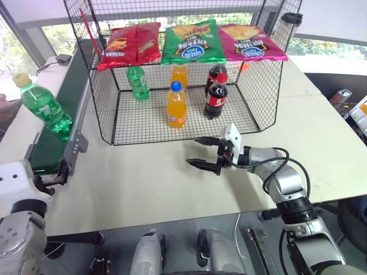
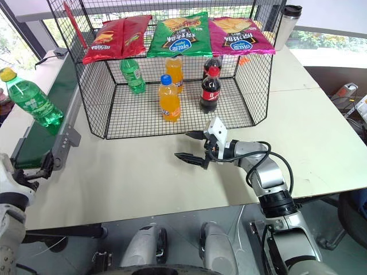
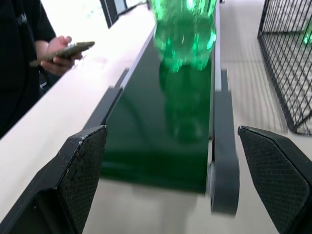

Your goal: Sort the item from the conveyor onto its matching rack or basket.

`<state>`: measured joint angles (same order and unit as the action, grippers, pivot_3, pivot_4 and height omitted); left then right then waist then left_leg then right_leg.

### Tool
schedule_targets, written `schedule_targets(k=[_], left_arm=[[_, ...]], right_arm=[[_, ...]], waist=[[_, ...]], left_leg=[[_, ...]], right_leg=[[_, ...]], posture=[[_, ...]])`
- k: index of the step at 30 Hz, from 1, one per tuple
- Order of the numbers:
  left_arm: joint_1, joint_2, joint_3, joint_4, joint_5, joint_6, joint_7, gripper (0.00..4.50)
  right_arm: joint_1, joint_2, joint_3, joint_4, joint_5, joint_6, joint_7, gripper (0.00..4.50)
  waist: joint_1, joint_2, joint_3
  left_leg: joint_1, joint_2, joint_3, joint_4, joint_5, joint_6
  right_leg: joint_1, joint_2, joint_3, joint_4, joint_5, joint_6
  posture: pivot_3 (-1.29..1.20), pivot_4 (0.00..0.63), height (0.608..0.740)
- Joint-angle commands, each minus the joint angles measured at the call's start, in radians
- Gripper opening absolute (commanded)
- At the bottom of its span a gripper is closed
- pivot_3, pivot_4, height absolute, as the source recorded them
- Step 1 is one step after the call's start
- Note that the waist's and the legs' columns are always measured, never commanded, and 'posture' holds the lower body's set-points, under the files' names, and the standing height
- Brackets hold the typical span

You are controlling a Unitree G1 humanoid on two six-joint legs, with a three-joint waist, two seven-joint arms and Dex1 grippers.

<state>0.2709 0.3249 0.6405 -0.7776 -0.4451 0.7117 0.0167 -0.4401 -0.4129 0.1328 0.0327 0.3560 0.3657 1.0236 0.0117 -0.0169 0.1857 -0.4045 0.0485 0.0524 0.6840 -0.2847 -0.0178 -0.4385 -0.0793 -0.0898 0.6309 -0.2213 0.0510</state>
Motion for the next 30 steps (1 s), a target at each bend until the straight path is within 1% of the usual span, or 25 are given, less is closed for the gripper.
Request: schedule_targets(k=[1, 12, 18, 19, 20, 22, 26, 30], left_arm=[[-0.014, 0.014, -0.002, 0.001, 0.02, -0.011, 0.0, 4.47], [-0.092, 0.031, 0.003, 0.057, 0.059, -0.02, 0.015, 4.47], [-0.133, 0.035, 0.001, 0.086, 0.082, -0.031, 0.014, 4.47], [-0.138, 0.034, -0.002, 0.09, 0.085, -0.036, 0.012, 3.95], [-0.143, 0.029, -0.005, 0.094, 0.074, -0.042, 0.002, 3.67], [-0.145, 0.021, -0.013, 0.095, 0.067, -0.052, -0.008, 2.8], [-0.137, 0.007, -0.032, 0.076, 0.052, -0.061, -0.027, 2.77], [-0.134, 0.011, -0.016, 0.059, 0.042, -0.047, -0.031, 2.77]], right_arm=[[0.001, -0.005, -0.008, -0.052, 0.013, 0.002, -0.007, 4.5], [0.015, -0.01, -0.012, -0.074, 0.016, 0.017, -0.015, 4.5], [0.04, -0.059, -0.006, -0.148, 0.055, 0.056, 0.047, 4.5], [0.042, -0.066, -0.006, -0.162, 0.062, 0.063, 0.052, 4.5], [0.04, -0.066, -0.007, -0.17, 0.066, 0.067, 0.051, 4.5], [0.033, -0.063, -0.01, -0.175, 0.07, 0.073, 0.041, 4.5], [0.029, -0.062, -0.01, -0.178, 0.07, 0.075, 0.032, 4.5], [0.02, -0.067, -0.013, -0.213, 0.099, 0.097, 0.044, 4.5]], waist=[[0.0, 0.0, 0.0], [0.0, 0.0, 0.0], [0.001, 0.0, 0.0], [0.001, 0.0, 0.0], [0.0, 0.0, 0.0], [0.0, 0.0, 0.0], [0.003, 0.0, 0.0], [0.004, 0.0, 0.0]], left_leg=[[0.0, 0.0, 0.0, 0.0, 0.0, 0.0], [0.0, 0.0, 0.0, 0.0, 0.0, 0.0], [0.0, 0.0, 0.0, 0.0, 0.0, 0.0], [0.0, 0.0, 0.0, 0.0, 0.0, 0.0], [0.0, 0.0, 0.0, 0.0, 0.0, 0.0], [0.0, 0.0, 0.0, 0.0, 0.0, 0.0], [0.0, 0.0, 0.0, 0.0, 0.0, 0.0], [-0.001, 0.0, 0.0, 0.0, 0.0, 0.0]], right_leg=[[0.0, 0.0, 0.0, 0.0, 0.0, 0.0], [0.0, 0.0, 0.0, 0.0, 0.0, 0.0], [0.0, 0.0, 0.0, 0.0, 0.0, 0.0], [0.0, 0.0, 0.0, 0.0, 0.0, 0.0], [0.0, 0.0, 0.0, 0.0, 0.0, 0.0], [0.0, 0.0, 0.0, 0.0, 0.0, 0.0], [0.0, 0.0, 0.0, 0.0, 0.0, 0.0], [0.0, -0.001, 0.0, -0.001, 0.0, 0.0]], posture=[[0.0, 0.15, 0.74], [0.0, 0.15, 0.74], [0.0, 0.15, 0.74], [0.0, 0.15, 0.74], [0.0, 0.15, 0.74], [0.0, 0.15, 0.74], [0.0, 0.15, 0.74], [0.0, 0.15, 0.74]])
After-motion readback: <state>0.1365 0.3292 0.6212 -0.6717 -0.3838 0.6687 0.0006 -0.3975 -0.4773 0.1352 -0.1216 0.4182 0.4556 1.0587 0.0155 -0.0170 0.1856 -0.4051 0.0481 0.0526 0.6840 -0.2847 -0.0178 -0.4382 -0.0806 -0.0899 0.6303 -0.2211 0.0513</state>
